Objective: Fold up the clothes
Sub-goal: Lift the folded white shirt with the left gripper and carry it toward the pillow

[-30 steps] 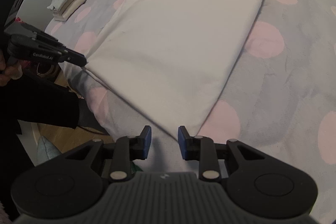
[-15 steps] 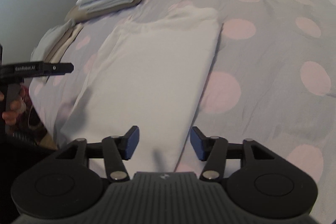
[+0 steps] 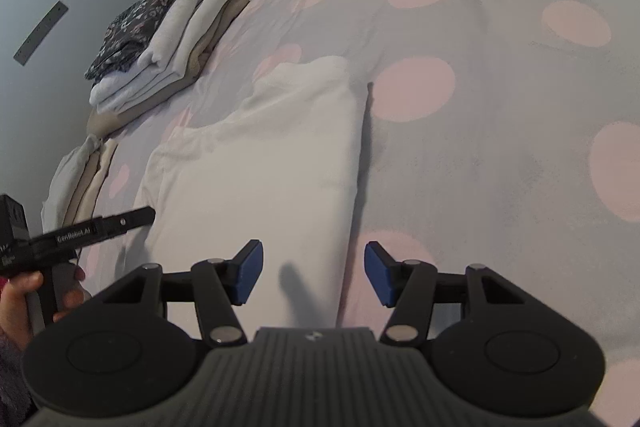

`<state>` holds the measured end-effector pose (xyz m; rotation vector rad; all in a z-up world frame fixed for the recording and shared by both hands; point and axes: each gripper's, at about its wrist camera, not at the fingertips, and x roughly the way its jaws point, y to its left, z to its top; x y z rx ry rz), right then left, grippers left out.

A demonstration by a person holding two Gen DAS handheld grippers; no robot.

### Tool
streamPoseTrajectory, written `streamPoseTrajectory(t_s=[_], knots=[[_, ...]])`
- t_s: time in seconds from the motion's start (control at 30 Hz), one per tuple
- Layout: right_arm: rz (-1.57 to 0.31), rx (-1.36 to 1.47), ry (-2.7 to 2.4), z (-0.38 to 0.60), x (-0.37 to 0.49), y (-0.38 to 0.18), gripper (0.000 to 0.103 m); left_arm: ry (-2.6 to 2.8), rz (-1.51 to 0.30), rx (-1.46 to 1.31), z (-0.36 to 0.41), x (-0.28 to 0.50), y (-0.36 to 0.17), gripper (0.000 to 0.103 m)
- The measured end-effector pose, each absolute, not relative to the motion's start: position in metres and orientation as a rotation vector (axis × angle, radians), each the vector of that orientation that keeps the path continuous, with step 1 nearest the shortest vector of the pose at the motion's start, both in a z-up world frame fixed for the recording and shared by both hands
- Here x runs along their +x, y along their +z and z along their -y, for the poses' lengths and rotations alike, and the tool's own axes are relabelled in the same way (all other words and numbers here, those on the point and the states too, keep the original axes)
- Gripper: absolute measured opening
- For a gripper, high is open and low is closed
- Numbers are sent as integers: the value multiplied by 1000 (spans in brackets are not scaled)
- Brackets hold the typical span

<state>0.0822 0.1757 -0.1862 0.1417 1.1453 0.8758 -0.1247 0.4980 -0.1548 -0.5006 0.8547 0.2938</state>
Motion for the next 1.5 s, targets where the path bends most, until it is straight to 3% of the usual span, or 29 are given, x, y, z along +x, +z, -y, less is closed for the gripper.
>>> streamPoseTrajectory(t_s=[0.17,0.27,0.3,0.5,0.6,1.1,1.5], knots=[[-1149,197,878,-184,98,-202,57,258,-809,-510,-502,-119,-162,60],[-1132,199,888,-191,101,-206,48,238,-789,-521,-502,-116,-163,57],[-1133,208,888,-194,102,-208,40,233,-785,-519,-501,-116,-163,50],[-1118,239,888,-198,101,-212,21,210,-760,-507,-494,-114,-158,18],[-1081,227,896,-197,95,-205,16,223,-742,-483,-488,-117,-150,13],[-829,167,999,-216,33,-105,14,281,-572,-387,-486,-170,-64,10],[-723,151,1252,-353,-40,-23,13,495,-366,-389,-598,-279,37,10]])
